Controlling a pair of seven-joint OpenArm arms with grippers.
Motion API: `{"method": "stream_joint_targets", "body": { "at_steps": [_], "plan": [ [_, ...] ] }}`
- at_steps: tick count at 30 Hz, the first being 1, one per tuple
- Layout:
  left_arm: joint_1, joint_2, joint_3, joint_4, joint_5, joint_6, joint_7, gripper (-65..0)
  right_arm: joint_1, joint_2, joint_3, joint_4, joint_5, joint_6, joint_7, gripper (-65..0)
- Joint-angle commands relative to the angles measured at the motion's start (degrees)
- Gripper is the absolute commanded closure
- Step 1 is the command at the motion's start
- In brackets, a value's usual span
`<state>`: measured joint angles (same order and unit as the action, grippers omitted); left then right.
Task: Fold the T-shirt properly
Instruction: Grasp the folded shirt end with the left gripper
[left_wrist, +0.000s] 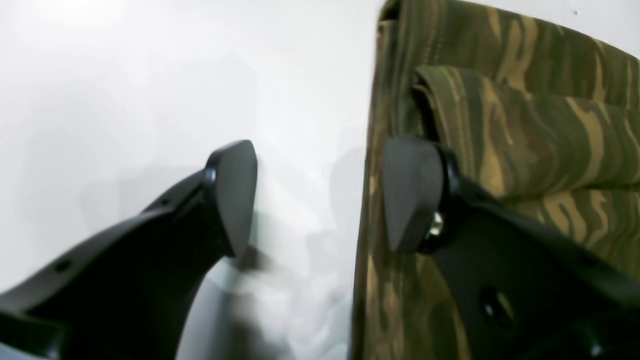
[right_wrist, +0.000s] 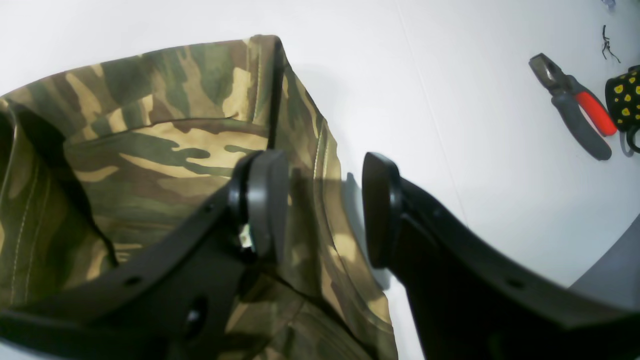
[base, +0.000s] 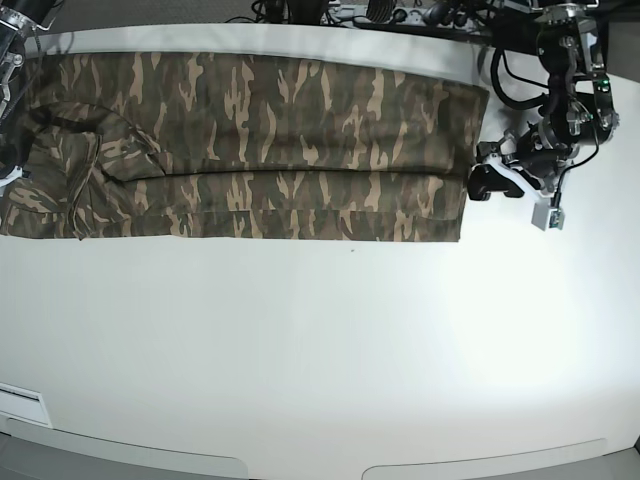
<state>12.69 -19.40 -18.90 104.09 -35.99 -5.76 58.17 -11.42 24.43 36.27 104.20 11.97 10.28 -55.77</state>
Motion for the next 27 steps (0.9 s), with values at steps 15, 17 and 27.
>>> {"method": "stream_joint_targets", "body": {
  "at_steps": [15,17,27],
  "plan": [
    [4.9,2.8,0.7,0.1,-5.3,-0.7,3.1,-40.5,0.5,1.3,0.5,1.0,0.0,-0.2,1.1,-27.4],
    [5.1,3.2,1.6,0.1,-5.3,-0.6,3.2,-40.5,0.5,1.3,0.5,1.0,0.0,-0.2,1.1,-27.4],
    [5.0,3.3,4.2,0.1,-5.0,-0.6,3.0,-40.5,0.5,1.3,0.5,1.0,0.0,-0.2,1.0,-27.4]
  ]
}}
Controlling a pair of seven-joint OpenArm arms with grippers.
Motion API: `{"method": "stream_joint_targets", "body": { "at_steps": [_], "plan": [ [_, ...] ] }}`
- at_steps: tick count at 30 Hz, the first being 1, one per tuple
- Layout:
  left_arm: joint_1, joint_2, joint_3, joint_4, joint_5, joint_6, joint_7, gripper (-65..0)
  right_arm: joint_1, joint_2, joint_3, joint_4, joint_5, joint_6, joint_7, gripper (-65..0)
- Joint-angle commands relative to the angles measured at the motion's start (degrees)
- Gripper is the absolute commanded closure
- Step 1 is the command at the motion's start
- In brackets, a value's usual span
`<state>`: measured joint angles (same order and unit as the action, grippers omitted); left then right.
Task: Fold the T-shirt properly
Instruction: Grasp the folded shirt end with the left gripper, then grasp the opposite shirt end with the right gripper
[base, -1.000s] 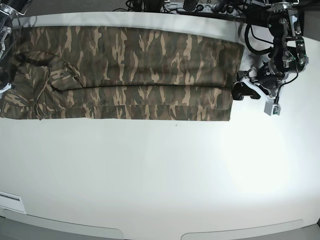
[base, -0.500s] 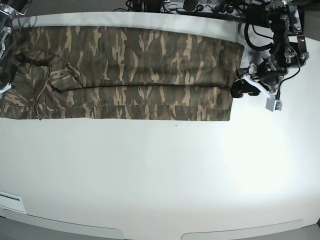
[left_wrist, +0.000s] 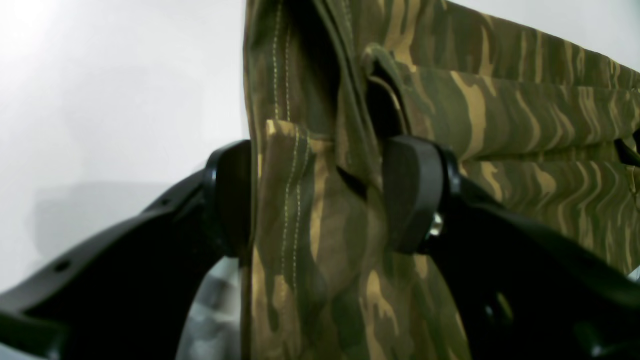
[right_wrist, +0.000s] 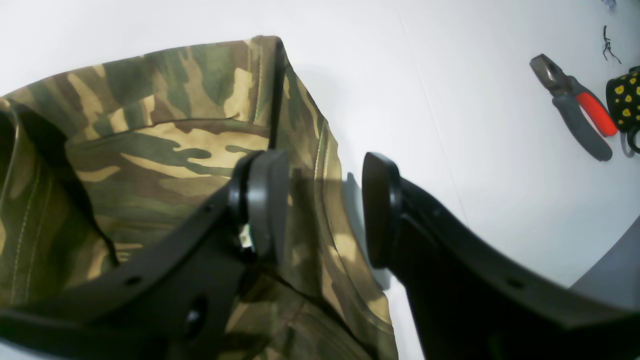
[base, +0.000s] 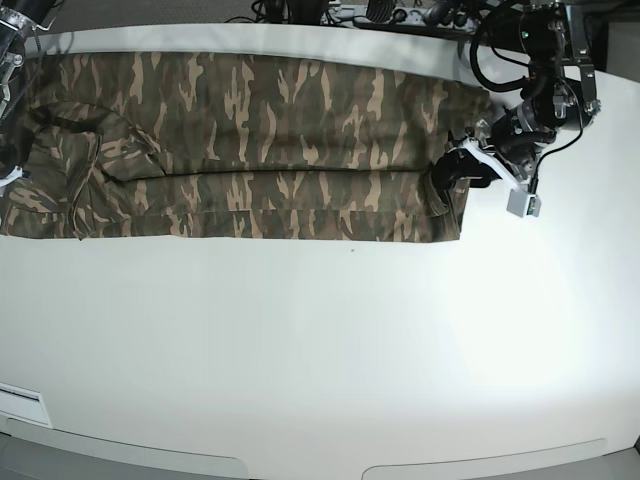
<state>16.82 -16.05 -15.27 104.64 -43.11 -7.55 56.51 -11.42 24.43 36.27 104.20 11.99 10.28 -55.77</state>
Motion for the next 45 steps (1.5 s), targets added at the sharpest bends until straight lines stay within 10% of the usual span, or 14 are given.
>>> {"method": "stream_joint_targets", "body": {
  "at_steps": [1,32,34,38,45],
  "plan": [
    [0.9,0.0,0.5,-0.4,2.0,1.2,4.5,-40.5,0.5,1.3,0.5,1.0,0.0,-0.2,1.0,-27.4],
    [-3.2,5.7,0.6,-0.4,3.6,-1.0,-0.1,-40.2,0.5,1.5,0.5,1.0,0.0,-0.2,0.9,-27.4],
    [-3.2,5.7,0.6,-0.4,3.7,-0.9,-0.2,-35.4,0.5,1.6,0.5,1.0,0.0,-0.2,0.9,-27.4],
    [-3.1,5.7,0.6,-0.4,3.7,-0.5,0.1,0.0,0.5,2.2,0.5,1.0,0.0,-0.2,0.9,-27.4],
    [-3.2,5.5,0.6,-0.4,4.0,-1.5,0.0,0.0,0.5,2.4,0.5,1.0,3.8,0.6,0.3,-27.4]
  ]
}}
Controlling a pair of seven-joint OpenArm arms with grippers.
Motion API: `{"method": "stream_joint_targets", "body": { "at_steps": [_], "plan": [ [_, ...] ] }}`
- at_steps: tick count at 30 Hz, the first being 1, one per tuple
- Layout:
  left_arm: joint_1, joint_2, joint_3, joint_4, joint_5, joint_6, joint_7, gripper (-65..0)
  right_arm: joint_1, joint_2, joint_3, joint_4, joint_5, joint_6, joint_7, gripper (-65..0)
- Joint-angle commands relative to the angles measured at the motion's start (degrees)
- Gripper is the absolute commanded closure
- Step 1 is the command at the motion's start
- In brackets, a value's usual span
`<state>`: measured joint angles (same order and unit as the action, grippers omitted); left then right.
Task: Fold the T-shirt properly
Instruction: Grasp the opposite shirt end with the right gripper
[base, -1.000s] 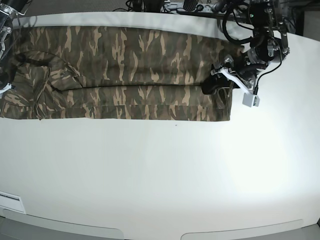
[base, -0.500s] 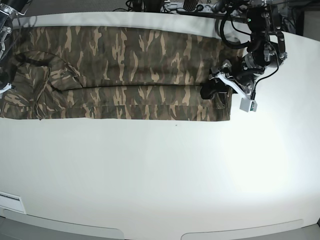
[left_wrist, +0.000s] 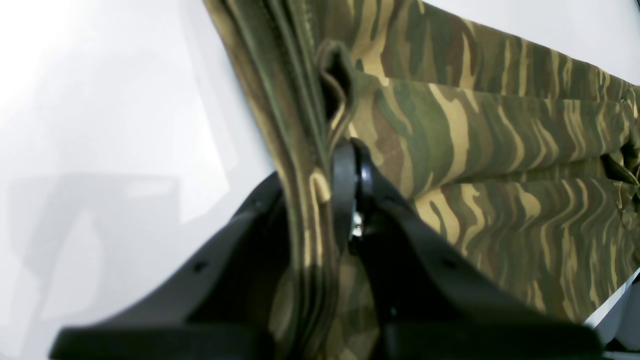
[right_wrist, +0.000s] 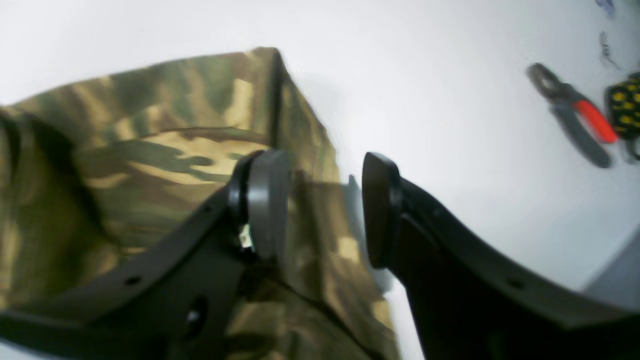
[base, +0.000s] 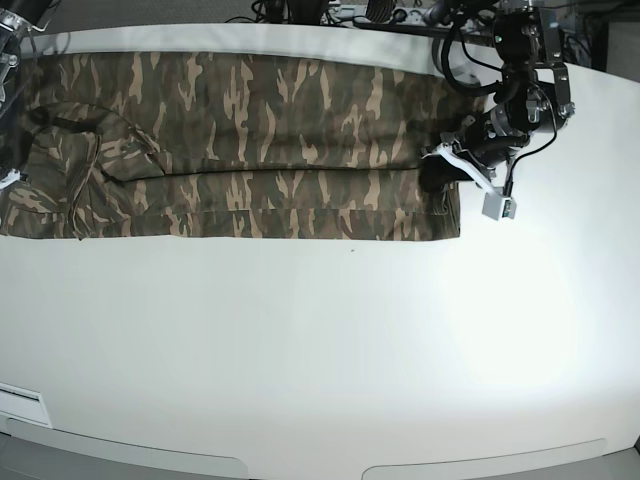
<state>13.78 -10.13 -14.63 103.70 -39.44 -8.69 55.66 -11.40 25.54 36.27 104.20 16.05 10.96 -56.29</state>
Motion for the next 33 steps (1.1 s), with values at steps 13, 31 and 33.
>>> {"method": "stream_joint_targets", "body": {
  "at_steps": [13,31,33],
  "plan": [
    [-2.4,-8.5,-5.4,0.5,2.4,-0.3,-0.2,0.0,-0.8,1.1,0.5,1.0,20.2,21.2,-1.9,0.0],
    [-3.1,-11.3,-6.1,0.5,-2.7,-3.7,0.1,0.0,-3.0,-1.9,-5.0,-12.5,22.8,27.7,4.9,0.0],
    [-3.1,-11.3,-6.1,0.5,-4.0,-4.3,0.2,0.0,-3.0,-1.9,-5.9,-15.4,22.5,27.7,5.4,0.0]
  ]
}}
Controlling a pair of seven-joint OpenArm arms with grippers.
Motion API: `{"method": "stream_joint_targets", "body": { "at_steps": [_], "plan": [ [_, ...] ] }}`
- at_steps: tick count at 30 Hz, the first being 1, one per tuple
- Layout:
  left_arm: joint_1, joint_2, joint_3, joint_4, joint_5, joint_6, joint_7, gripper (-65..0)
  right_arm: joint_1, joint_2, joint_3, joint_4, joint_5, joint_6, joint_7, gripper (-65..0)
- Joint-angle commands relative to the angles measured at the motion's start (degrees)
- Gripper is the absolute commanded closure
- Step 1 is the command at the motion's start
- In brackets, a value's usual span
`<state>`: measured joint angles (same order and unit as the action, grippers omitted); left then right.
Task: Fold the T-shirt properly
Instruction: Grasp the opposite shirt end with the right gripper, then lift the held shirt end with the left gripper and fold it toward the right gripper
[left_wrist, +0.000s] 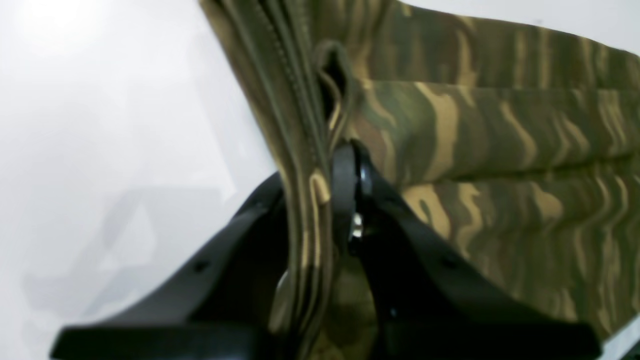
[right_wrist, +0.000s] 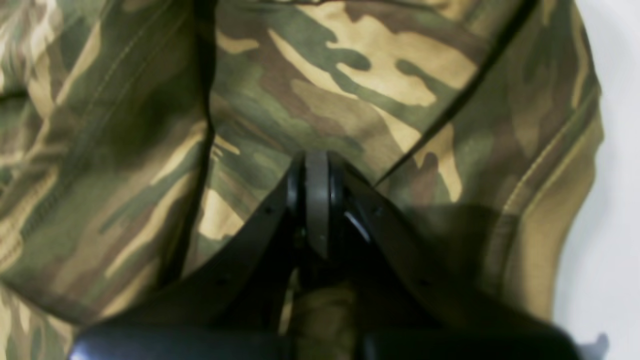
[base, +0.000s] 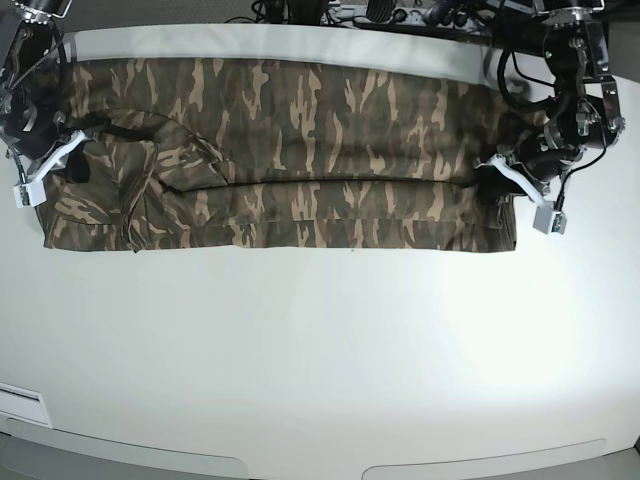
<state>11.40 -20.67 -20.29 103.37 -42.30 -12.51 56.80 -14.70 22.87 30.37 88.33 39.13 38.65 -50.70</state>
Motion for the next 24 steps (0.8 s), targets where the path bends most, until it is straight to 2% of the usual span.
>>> {"method": "stream_joint_targets", "body": {
  "at_steps": [1,6,8,19,24],
  "plan": [
    [-0.7,-0.8,-0.4,0.9,-1.7,-0.4,-0.9,0.0,0.3,0.7,-0.3,-0.7,-0.6,0.0,-0.3,0.0],
    [-1.0,-0.9,-0.4,0.9,-4.4,-1.6,-0.8,0.0,0.2,0.6,-0.5,-3.3,-0.4,0.0,-0.9,0.0],
    [-1.0,-1.6,-0.4,1.1,-8.3,-2.9,-0.5,0.0,0.2,0.6,-0.5,-3.3,-0.4,0.0,-1.0,0.0],
    [-1.0,-2.0,-0.5,6.3,-35.5,-18.6,7.2,0.0,0.3,0.6,-0.5,-3.3,-0.2,-0.7,-1.0,0.0],
    [-1.0,0.6,-0.2,8.1,-41.4,-22.9,9.5,0.0,0.3,0.6,-0.5,-3.3,-0.2,-0.7,-1.0,0.0]
  ]
}}
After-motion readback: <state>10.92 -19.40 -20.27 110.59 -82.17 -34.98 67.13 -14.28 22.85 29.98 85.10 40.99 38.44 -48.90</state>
